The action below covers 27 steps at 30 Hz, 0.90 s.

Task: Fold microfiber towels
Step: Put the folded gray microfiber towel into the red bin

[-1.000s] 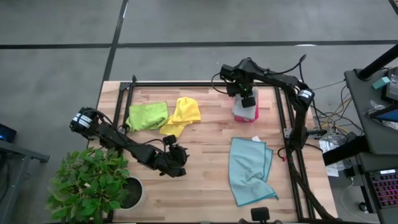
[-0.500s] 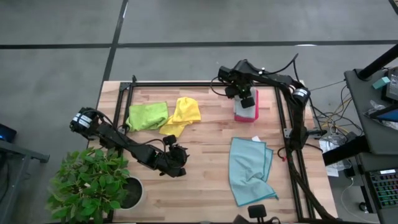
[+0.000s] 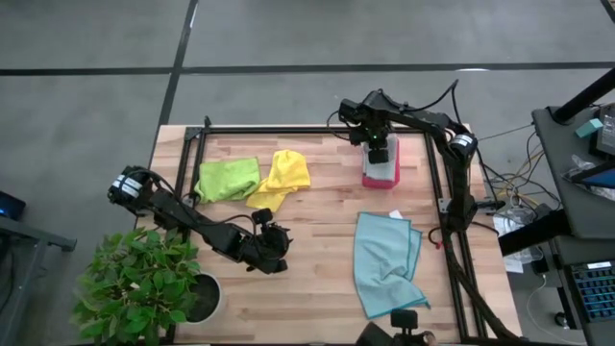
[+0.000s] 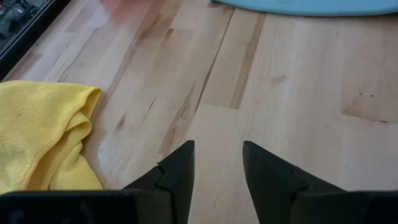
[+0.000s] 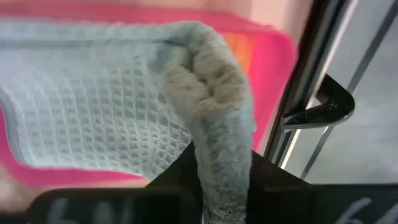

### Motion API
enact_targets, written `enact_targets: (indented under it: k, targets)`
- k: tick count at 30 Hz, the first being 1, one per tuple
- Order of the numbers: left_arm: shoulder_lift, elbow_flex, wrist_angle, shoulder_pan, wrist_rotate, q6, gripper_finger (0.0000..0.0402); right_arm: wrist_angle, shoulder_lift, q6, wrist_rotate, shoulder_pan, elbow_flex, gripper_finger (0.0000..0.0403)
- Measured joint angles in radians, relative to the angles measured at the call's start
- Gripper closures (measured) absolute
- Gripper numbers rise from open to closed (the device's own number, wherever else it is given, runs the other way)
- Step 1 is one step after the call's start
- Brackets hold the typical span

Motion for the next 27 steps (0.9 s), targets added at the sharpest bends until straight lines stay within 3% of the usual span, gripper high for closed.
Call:
enact_targets:
  k: [9, 22, 25, 27]
  targets:
    - [0.0, 0.0, 0.0, 0.0, -0.002, 0.0, 0.0281, -0.003, 0.0, 0.052, 0.0, -0.005, 0.001, 0.0316]
    - [0.0, 0.0, 0.0, 0.0, -0.003, 0.001, 0.0281, -0.029, -0.001, 0.125, 0.001, -0.021, 0.002, 0.0313]
    - [0.0, 0.0, 0.0, 0.0, -0.003, 0.001, 0.0281, -0.045, -0.002, 0.043, 0.001, -0.019, 0.001, 0.0327]
    - [0.0, 0.0, 0.0, 0.0, -0.003, 0.001, 0.0281, -0.024, -0.002, 0.071, 0.0, -0.019, 0.0, 0.0342]
